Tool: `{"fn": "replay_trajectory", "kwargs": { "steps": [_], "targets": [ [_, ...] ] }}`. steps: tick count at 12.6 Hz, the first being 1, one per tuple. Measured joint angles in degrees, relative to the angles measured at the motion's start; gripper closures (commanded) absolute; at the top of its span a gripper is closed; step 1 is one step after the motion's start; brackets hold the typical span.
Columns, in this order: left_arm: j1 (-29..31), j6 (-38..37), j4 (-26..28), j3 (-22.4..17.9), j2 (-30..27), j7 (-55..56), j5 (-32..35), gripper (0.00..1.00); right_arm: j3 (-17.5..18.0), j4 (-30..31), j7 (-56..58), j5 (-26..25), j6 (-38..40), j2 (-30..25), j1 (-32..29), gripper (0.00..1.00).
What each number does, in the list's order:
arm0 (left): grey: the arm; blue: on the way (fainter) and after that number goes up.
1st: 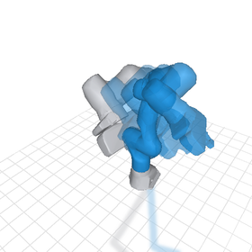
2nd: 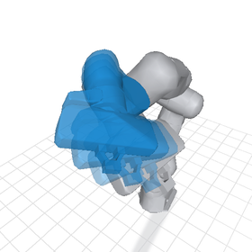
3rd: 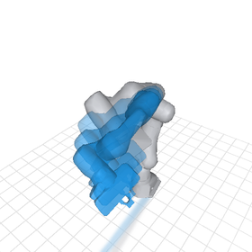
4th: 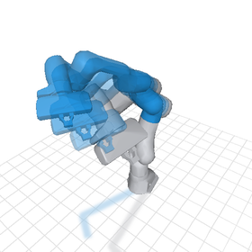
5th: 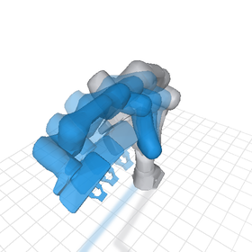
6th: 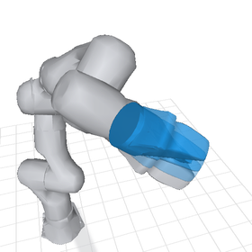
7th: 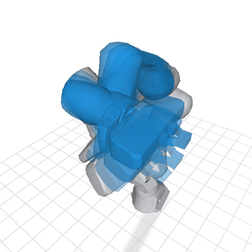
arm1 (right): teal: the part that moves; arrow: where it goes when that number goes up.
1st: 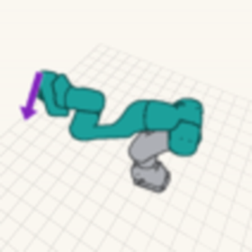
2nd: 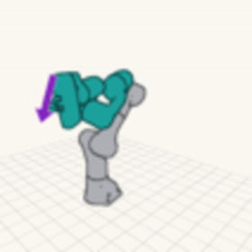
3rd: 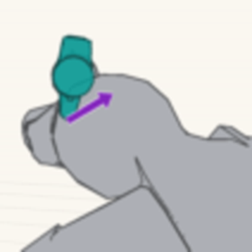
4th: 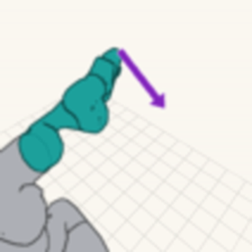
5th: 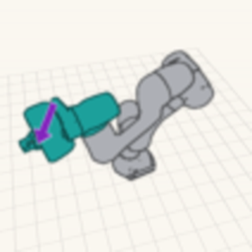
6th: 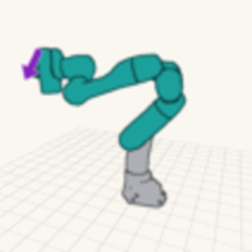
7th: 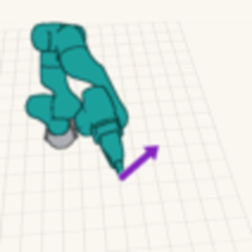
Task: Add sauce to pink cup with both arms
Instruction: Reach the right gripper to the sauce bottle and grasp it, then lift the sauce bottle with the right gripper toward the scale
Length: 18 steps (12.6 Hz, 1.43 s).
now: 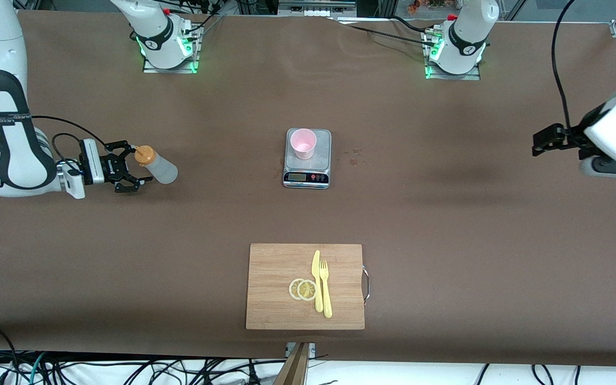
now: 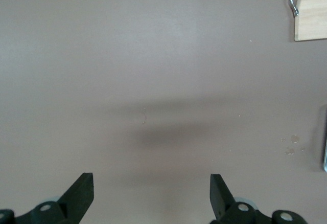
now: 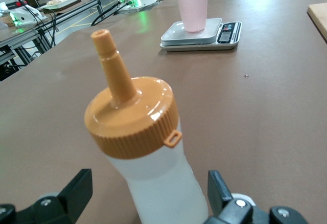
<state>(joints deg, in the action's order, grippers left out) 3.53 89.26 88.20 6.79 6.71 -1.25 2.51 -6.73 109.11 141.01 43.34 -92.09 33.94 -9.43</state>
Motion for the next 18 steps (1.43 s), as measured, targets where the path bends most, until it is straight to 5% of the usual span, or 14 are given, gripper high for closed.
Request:
{"fn": "replay_trajectory", "kwargs": {
  "steps": [5, 8, 11, 18],
  "targets": [
    [1.4, 0.6, 0.9, -0.1, -1.5, -0.3, -0.1, 0.0, 0.3, 0.8, 0.1, 1.8, 0.1, 0.0, 1.1, 0.0],
    [0.9, 4.2, 7.7, 0.1, -6.0, -0.3, -0.1, 0.0, 0.4, 0.8, 0.3, 2.6, 0.1, -0.1, 1.4, 0.02],
    [-0.4, 5.6, 12.1, 0.1, -10.0, -0.3, -0.1, 0.0, 0.5, 0.8, 0.4, 2.7, 0.1, -0.2, 1.4, 0.25],
    [-3.7, 3.8, 11.2, -3.5, -11.1, -0.3, -2.1, 0.0, 0.5, 0.8, 0.4, 2.8, 0.2, -0.2, 1.4, 0.7]
  ]
}}
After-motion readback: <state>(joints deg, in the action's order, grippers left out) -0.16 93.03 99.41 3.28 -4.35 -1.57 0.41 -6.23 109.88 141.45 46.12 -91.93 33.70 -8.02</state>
